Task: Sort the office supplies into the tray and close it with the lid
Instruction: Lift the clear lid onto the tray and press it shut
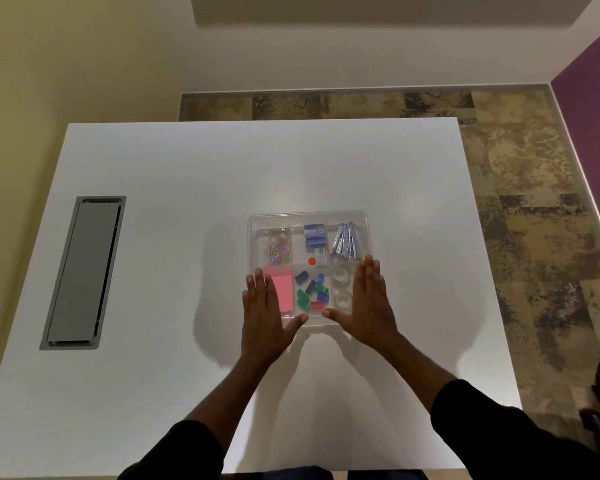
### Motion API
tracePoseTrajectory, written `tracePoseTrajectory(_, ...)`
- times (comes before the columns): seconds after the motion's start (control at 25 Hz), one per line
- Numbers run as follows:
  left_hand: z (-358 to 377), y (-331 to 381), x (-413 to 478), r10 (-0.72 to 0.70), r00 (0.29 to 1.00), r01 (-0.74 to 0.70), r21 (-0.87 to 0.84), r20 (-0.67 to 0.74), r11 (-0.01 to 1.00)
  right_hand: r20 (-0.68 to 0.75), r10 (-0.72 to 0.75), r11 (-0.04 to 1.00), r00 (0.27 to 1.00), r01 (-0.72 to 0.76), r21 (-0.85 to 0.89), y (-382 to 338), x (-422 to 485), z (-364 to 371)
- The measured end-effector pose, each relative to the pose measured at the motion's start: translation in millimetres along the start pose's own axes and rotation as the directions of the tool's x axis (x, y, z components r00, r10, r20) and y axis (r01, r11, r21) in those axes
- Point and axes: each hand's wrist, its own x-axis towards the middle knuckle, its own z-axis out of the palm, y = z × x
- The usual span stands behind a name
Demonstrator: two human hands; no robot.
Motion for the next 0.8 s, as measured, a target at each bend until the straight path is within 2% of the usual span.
tracePoseTrajectory(0.24, 11, -3, 1, -0.003, 1.0, 0.003, -0.013, -0.008, 1.0, -0.016, -0.048, 0.994, 0.999, 0.046, -0.102, 7, -4, 7)
tracePoseTrajectory(0.44, 1, 6, 2, -0.049, 0.999, 0.049, -0.038, 0.013, 0.998, 0.065, -0.012, 0.996, 0.998, 0.018, -0.085, 3, 0, -3)
tracePoseTrajectory(0.6, -38, 2, 36, 0.043, 0.999, -0.043, -0.039, 0.01, 0.998, 0.082, -0.098, 0.992, 0.992, 0.104, -0.076, 4, 25, -43)
tracePoseTrajectory(0.68, -61, -3, 68, 0.095, 0.993, -0.098, 0.03, 0.065, 0.995, 0.123, -0.151, 0.98, 0.981, 0.165, -0.11, 6, 53, -65)
tracePoseTrajectory(0.8, -87, -9, 111, 0.087, 0.982, -0.107, 0.111, 0.169, 0.988, 0.194, -0.175, 0.962, 0.965, 0.21, -0.174, 8, 94, -90)
